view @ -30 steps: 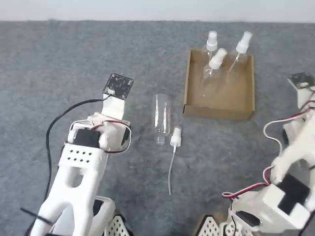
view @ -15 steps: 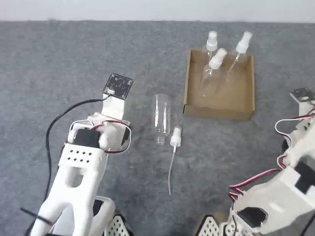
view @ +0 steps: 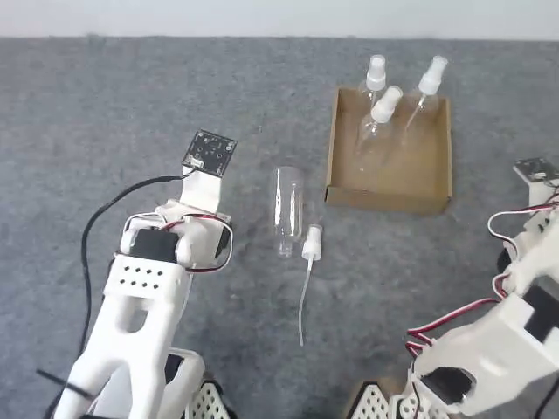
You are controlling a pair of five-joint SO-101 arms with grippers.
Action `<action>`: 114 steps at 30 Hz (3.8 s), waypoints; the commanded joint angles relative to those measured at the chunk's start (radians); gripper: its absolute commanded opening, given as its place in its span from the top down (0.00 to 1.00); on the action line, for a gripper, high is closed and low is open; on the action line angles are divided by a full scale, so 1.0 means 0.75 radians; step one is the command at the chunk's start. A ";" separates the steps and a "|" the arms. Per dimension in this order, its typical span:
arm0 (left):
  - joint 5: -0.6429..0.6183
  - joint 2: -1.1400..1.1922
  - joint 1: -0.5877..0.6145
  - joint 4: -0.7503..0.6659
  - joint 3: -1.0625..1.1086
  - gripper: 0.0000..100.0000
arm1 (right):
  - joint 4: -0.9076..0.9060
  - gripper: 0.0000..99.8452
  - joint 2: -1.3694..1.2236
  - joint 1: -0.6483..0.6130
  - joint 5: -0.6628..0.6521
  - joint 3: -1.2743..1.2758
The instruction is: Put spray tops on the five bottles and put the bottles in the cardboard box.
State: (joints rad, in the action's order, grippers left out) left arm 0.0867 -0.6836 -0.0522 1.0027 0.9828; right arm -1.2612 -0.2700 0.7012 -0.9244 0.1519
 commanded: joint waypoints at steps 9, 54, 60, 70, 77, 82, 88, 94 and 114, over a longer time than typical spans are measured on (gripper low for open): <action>-0.016 -0.057 0.002 -0.033 -0.011 0.99 | -0.021 0.79 0.015 0.013 -0.282 -0.031; -0.027 -0.673 0.006 0.338 -0.690 0.99 | -0.230 0.99 1.425 -1.378 0.736 0.301; -0.180 -0.673 0.004 0.331 -0.965 0.99 | 0.195 0.99 1.509 -1.701 0.931 0.651; -0.403 -0.673 -0.006 0.072 -0.954 0.99 | 0.484 0.99 1.525 -1.977 0.798 0.976; -0.548 -0.677 -0.006 -0.078 -0.776 0.99 | 0.866 0.99 1.525 -2.106 1.045 1.099; -0.548 -0.679 -0.006 -0.125 -0.709 0.99 | 1.102 0.99 1.525 -2.104 1.066 1.236; -0.567 -0.675 0.002 -0.207 -0.607 0.99 | 1.200 0.99 1.527 -2.110 1.070 1.293; -0.567 -0.675 -0.008 -0.317 -0.463 0.99 | 1.198 0.99 1.629 -2.159 1.066 1.342; -0.630 -0.685 -0.010 -0.135 -0.578 0.99 | 1.196 0.99 1.672 -2.155 1.068 1.375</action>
State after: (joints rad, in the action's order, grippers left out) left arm -0.3782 -1.1730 -0.0583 0.8462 0.6299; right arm -0.3882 0.9436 -0.9099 -0.1327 1.1937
